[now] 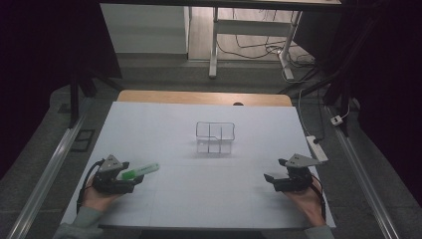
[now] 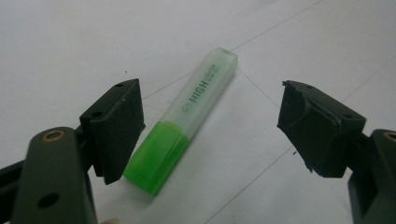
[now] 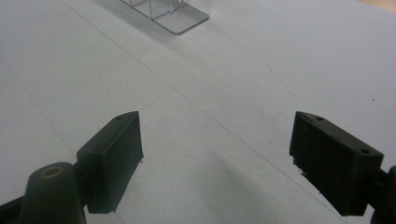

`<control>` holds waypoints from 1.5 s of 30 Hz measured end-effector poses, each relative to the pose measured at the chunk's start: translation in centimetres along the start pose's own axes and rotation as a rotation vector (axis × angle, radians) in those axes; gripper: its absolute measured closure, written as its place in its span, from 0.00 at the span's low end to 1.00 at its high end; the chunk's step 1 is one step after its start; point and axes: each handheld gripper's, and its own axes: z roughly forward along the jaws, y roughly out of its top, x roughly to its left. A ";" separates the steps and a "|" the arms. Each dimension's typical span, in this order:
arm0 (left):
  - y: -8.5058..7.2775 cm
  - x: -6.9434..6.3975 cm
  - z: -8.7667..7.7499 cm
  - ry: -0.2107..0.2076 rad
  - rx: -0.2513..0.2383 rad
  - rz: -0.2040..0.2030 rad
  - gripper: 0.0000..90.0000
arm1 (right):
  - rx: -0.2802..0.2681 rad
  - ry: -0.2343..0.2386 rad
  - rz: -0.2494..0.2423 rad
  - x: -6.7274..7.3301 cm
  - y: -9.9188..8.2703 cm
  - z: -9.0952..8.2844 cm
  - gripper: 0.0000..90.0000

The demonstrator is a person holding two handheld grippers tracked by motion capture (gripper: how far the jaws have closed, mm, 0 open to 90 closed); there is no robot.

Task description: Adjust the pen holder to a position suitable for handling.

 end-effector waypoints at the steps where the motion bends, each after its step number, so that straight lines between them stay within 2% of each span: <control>1: 0.0 0.0 0.0 -0.001 -0.003 -0.002 0.25 | -0.001 0.000 -0.001 0.0 0.0 0.1 0.19; 7: 0.2 0.2 0.2 -0.008 -0.004 0.007 0.26 | -0.014 0.004 0.016 0.0 0.1 0.1 0.19; 15: 0.4 0.2 0.0 -0.006 -0.009 0.012 0.26 | 0.006 -0.014 0.027 0.1 0.2 0.0 0.20; 21: 0.5 -0.1 -0.1 -0.001 -0.007 0.020 0.26 | -0.004 -0.013 0.052 0.0 0.1 0.0 0.20; 29: 0.7 0.0 -0.3 -0.009 -0.001 0.020 0.26 | -0.007 -0.012 0.052 0.0 0.1 -0.1 0.20; 45: 2.0 0.3 -1.2 -0.001 0.028 0.057 0.27 | 0.005 -0.006 0.043 0.1 -0.1 -0.1 0.21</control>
